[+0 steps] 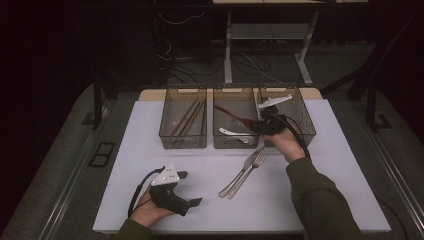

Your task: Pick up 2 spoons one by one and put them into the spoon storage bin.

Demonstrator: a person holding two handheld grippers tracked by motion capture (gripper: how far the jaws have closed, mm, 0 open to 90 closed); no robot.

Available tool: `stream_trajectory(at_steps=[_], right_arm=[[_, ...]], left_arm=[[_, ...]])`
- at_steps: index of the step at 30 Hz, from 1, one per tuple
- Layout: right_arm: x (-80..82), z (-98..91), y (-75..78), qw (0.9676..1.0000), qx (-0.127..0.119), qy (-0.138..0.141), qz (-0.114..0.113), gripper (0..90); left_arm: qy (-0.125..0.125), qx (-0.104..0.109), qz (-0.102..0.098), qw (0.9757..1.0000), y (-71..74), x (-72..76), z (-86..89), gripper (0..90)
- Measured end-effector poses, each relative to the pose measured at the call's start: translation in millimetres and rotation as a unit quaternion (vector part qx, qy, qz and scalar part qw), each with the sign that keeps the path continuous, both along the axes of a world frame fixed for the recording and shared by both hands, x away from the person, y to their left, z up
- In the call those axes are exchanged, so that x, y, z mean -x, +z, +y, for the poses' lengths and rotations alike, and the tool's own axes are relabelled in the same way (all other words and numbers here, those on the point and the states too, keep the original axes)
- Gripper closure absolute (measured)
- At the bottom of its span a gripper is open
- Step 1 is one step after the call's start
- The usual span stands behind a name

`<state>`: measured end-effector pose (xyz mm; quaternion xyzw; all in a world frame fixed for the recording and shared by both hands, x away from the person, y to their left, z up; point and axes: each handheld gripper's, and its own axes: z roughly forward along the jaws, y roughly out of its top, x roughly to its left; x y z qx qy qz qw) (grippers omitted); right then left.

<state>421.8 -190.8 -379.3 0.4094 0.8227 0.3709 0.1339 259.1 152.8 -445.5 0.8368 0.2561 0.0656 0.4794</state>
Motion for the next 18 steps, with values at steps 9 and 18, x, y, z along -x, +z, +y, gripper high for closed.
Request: stream_trajectory(at_steps=[9, 18], right_arm=[[-2.6, 3.5, -7.2, 0.9999, 0.013, -0.001, 0.006, 74.0], [-1.2, -0.6, -2.7, 1.0000, 0.002, -0.004, -0.009, 60.5]], left_arm=[[-0.001, 0.000, 0.000, 1.0000, 0.0, 0.0, -0.1, 0.0], [-0.001, 0.000, 0.000, 1.0000, -0.1, 0.0, -0.3, 0.0]])
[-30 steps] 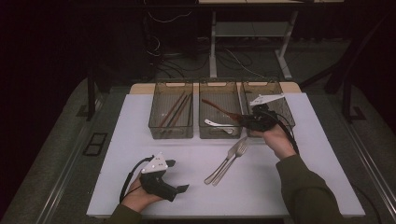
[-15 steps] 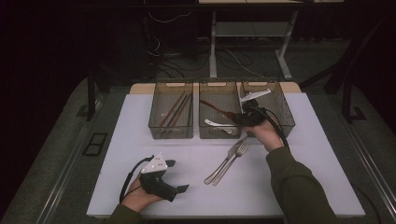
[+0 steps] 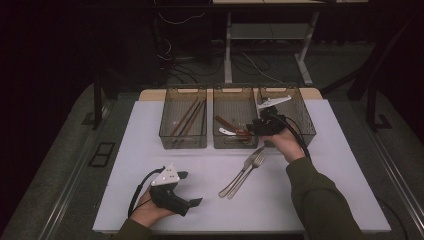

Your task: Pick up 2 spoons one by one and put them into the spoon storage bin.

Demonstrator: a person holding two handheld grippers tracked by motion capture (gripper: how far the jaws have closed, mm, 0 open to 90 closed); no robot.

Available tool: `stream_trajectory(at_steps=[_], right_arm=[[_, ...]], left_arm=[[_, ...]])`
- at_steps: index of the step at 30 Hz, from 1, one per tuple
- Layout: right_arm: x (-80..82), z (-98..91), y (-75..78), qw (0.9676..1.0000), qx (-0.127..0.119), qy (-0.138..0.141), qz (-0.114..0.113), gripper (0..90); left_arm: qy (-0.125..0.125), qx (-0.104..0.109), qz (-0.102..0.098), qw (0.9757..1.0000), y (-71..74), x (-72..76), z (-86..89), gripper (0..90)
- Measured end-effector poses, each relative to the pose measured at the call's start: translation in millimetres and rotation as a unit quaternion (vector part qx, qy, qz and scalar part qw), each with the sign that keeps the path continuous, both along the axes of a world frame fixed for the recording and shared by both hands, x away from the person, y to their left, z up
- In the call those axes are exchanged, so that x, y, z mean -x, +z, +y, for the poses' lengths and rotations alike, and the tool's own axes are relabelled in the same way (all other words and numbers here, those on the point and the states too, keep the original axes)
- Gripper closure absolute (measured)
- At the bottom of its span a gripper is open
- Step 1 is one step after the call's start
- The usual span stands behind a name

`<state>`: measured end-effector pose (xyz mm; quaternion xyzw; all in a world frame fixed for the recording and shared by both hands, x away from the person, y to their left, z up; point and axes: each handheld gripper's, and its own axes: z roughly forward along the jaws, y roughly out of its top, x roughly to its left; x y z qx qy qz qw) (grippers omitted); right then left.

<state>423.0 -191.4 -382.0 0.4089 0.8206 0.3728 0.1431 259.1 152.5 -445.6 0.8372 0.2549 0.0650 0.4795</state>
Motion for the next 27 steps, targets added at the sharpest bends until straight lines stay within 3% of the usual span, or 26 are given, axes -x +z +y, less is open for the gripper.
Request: stream_trajectory(at_steps=[10, 18, 27], right_arm=[[13.5, -13.5, 16.4, 0.9988, -0.046, 0.000, -0.018, 45.6], [34.0, -20.1, 24.0, 0.9979, -0.054, 0.019, -0.032, 41.3], [53.9, -23.9, 17.8, 0.9969, -0.059, 0.042, -0.033, 40.6]], left_arm=[[0.001, 0.000, 0.001, 1.0000, -0.2, 0.1, 0.0, 0.0], [0.001, -0.001, 0.001, 1.0000, -0.2, 0.2, -0.1, 0.0], [0.002, -0.001, 0.001, 1.0000, -0.2, 0.5, 0.3, 0.0]])
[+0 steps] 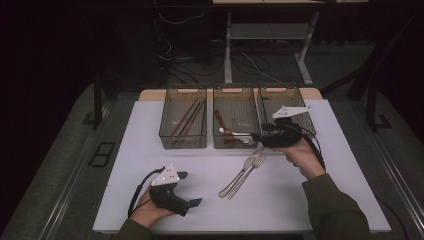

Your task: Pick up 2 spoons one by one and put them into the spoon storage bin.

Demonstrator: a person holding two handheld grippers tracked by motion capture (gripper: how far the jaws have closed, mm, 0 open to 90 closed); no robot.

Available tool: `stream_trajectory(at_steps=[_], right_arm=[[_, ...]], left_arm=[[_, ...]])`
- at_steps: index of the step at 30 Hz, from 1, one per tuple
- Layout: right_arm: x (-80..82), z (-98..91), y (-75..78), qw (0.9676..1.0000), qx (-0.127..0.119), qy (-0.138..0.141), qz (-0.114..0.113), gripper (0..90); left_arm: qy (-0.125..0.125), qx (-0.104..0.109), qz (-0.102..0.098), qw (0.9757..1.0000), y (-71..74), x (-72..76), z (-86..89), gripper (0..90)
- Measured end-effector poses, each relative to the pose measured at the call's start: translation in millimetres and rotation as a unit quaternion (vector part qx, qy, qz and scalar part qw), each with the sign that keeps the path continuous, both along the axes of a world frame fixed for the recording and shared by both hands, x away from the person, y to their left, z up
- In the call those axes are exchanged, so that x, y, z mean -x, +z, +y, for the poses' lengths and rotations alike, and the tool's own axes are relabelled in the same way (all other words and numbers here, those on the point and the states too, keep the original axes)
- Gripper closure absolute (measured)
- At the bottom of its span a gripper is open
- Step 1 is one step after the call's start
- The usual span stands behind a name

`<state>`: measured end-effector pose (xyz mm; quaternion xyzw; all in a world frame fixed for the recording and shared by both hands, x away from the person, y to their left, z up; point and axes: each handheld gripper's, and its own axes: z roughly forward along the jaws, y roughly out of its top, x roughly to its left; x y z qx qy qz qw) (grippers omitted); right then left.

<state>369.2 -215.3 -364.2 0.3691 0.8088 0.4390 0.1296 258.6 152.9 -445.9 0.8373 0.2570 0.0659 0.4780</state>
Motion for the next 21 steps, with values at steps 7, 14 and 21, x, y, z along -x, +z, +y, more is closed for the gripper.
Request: stream_trajectory(at_steps=[7, 14, 21], right_arm=[[15.0, -5.4, -7.5, 0.9999, -0.001, 0.013, 0.006, 41.5], [25.5, -8.1, -20.3, 0.9996, 0.005, 0.020, 0.017, 44.1], [27.0, -8.5, -33.1, 0.9992, 0.014, 0.022, 0.029, 61.8]], left_arm=[[0.000, -0.001, 0.001, 1.0000, -0.4, -0.3, -0.1, 0.0], [0.000, -0.002, 0.001, 1.0000, -0.2, -0.1, -0.3, 0.0], [0.003, -0.001, 0.000, 1.0000, 0.0, 0.2, 1.8, 0.0]])
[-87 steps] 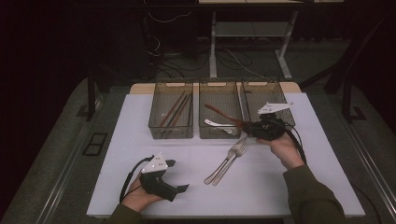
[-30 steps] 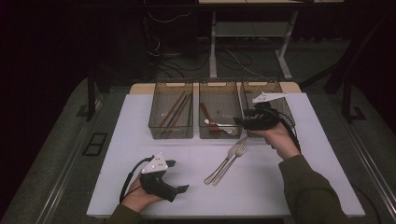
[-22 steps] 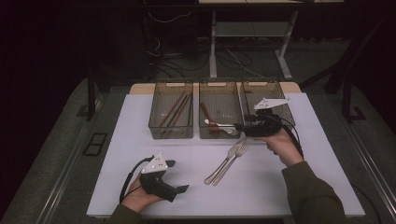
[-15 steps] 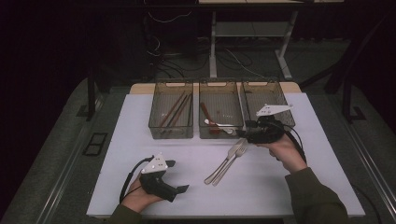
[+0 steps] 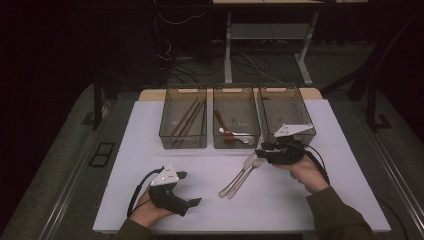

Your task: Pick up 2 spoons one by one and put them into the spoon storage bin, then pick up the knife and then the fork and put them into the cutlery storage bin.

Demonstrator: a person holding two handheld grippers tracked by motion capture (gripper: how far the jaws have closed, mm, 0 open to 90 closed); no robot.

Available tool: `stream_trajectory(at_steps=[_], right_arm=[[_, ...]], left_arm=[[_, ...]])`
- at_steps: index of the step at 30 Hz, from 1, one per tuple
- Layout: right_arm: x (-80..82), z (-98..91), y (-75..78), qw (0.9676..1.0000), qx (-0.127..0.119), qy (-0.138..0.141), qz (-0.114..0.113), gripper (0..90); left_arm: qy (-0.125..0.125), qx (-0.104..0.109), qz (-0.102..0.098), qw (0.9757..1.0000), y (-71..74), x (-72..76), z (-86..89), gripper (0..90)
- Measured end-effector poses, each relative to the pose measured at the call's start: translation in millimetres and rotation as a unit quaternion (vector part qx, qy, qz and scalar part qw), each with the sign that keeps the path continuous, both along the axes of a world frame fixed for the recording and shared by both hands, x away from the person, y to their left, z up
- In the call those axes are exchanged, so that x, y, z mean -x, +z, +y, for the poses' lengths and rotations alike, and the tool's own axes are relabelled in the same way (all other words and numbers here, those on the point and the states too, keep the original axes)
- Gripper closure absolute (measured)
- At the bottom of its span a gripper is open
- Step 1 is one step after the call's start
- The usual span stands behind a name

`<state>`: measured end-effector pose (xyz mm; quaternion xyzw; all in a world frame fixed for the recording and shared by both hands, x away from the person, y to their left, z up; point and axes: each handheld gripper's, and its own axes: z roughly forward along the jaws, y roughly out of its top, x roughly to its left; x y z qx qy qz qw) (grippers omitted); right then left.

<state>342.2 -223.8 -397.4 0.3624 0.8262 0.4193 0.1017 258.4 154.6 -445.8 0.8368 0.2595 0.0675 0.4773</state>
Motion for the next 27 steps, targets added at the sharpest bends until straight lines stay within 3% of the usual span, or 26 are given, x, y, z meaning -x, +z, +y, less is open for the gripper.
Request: stream_trajectory(at_steps=[10, 19, 27], right_arm=[[-10.0, 4.1, -12.9, 0.9997, 0.012, -0.010, 0.019, 88.7], [-24.6, 9.1, -27.2, 0.9984, 0.035, -0.025, 0.036, 89.3], [-32.6, 12.2, -33.2, 0.9972, 0.057, -0.035, 0.032, 89.3]], left_arm=[[-0.002, -0.002, 0.000, 1.0000, -0.1, 0.2, -1.9, 0.0], [-0.004, -0.002, 0.000, 1.0000, -0.3, 0.1, -2.1, 0.0], [-0.004, -0.003, 0.001, 1.0000, -0.6, -0.2, -2.0, 0.0]])
